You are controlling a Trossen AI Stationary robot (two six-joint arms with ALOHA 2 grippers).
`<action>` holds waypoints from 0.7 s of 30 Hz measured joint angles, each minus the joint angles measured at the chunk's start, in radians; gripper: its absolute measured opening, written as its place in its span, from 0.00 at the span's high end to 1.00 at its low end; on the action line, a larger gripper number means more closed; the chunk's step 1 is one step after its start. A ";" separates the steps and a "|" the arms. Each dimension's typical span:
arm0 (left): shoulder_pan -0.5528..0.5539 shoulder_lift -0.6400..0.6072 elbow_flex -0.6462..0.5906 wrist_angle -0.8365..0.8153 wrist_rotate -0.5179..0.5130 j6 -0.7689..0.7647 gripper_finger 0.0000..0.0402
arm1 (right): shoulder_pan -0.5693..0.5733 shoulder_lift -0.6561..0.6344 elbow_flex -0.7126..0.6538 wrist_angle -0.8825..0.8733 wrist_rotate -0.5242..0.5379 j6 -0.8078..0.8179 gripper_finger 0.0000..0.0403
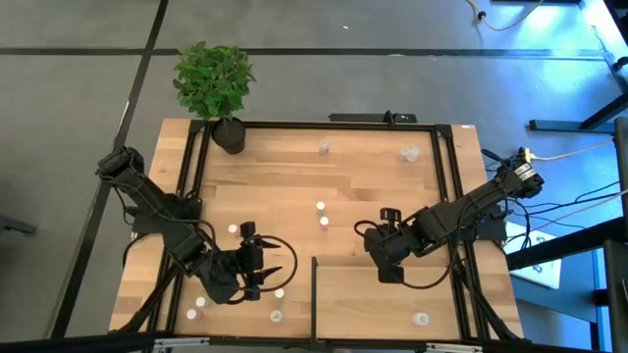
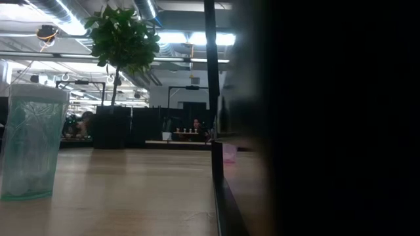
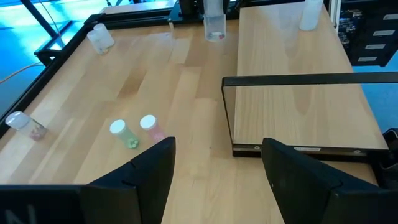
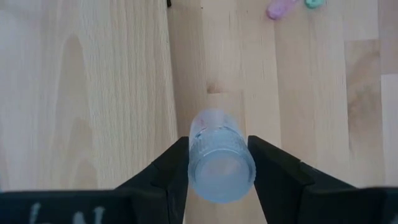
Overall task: Pick and place medicine bottles onto shelf by color
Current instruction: Put the bottom transparent pill bottle on the shelf
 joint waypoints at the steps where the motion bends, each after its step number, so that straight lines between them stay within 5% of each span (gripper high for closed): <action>1: 0.000 0.000 0.000 0.000 0.000 0.000 0.42 | 0.000 0.000 0.000 0.000 0.000 -0.001 0.62; 21: 0.000 0.000 0.000 0.000 0.000 0.000 0.42 | 0.032 0.000 -0.001 0.015 0.000 -0.026 0.62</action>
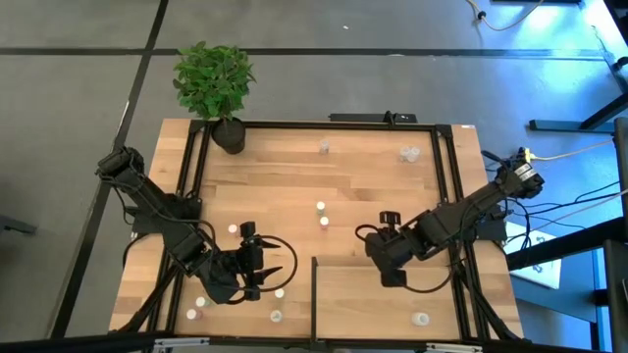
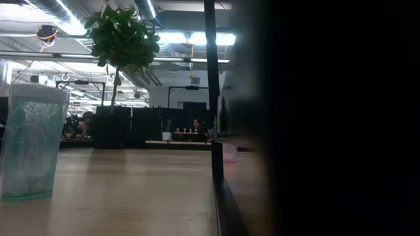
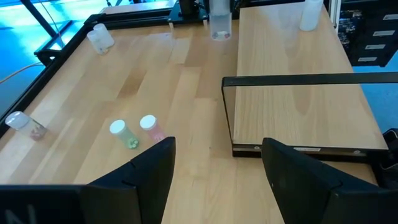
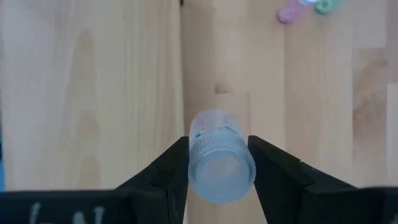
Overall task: Pick and place medicine bottles onto shelf by color
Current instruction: Put the bottom transparent pill bottle on the shelf
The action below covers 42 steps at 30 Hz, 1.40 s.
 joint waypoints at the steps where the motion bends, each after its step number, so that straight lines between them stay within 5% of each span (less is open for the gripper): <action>1: 0.000 0.000 0.000 0.000 0.000 0.000 0.42 | 0.010 0.000 0.000 0.011 0.000 0.000 0.62; 13: 0.000 0.000 0.000 0.006 0.000 -0.004 0.42 | 0.116 0.053 0.000 0.094 0.025 0.055 0.62; 42: -0.015 0.000 0.000 0.022 0.008 -0.004 0.42 | 0.290 0.225 0.114 0.136 -0.151 0.163 0.62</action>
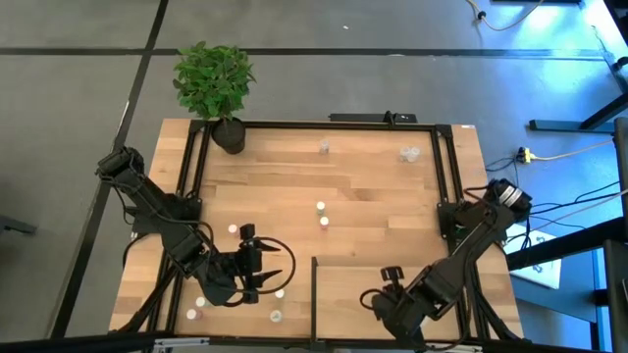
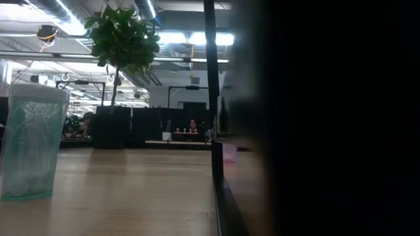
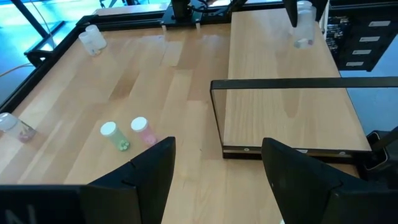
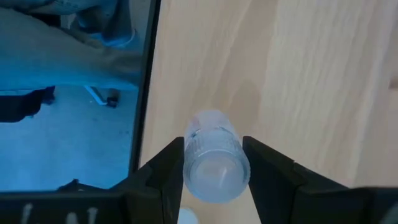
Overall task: Pick and place medicine bottles onto shelf by color
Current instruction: Put the bottom transparent pill bottle on the shelf
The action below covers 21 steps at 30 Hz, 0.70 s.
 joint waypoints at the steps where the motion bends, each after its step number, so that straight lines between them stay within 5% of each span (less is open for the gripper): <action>1: 0.000 0.000 0.000 0.000 0.000 0.001 0.42 | 0.004 0.005 0.000 0.000 0.000 0.007 0.62; 21: 0.000 0.000 0.000 0.001 0.080 0.006 0.42 | 0.065 0.095 0.002 -0.006 -0.010 0.131 0.62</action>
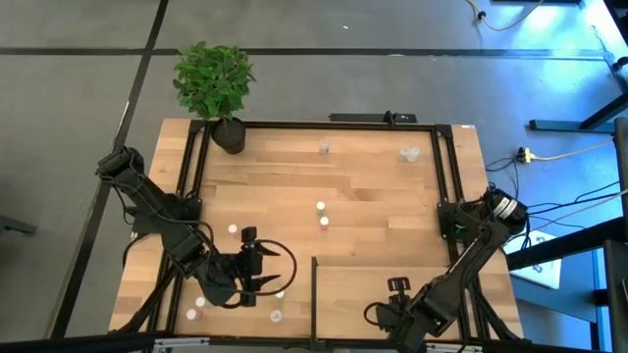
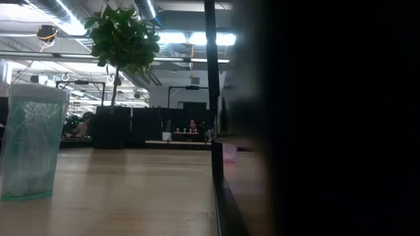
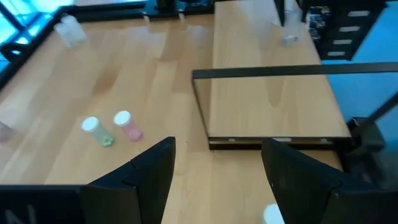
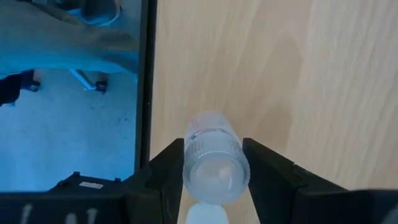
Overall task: Pick and place medicine bottles onto shelf by color
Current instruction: Put the bottom transparent pill bottle on the shelf
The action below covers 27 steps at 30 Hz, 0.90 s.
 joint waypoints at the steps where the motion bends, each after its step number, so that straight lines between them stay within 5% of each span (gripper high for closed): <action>1: 0.000 0.000 0.000 0.003 0.013 0.000 0.42 | 0.000 0.000 0.001 0.000 0.000 0.000 0.62; 27: 0.000 0.000 0.000 0.040 0.050 0.076 0.42 | 0.001 0.002 0.000 -0.001 0.003 -0.004 0.62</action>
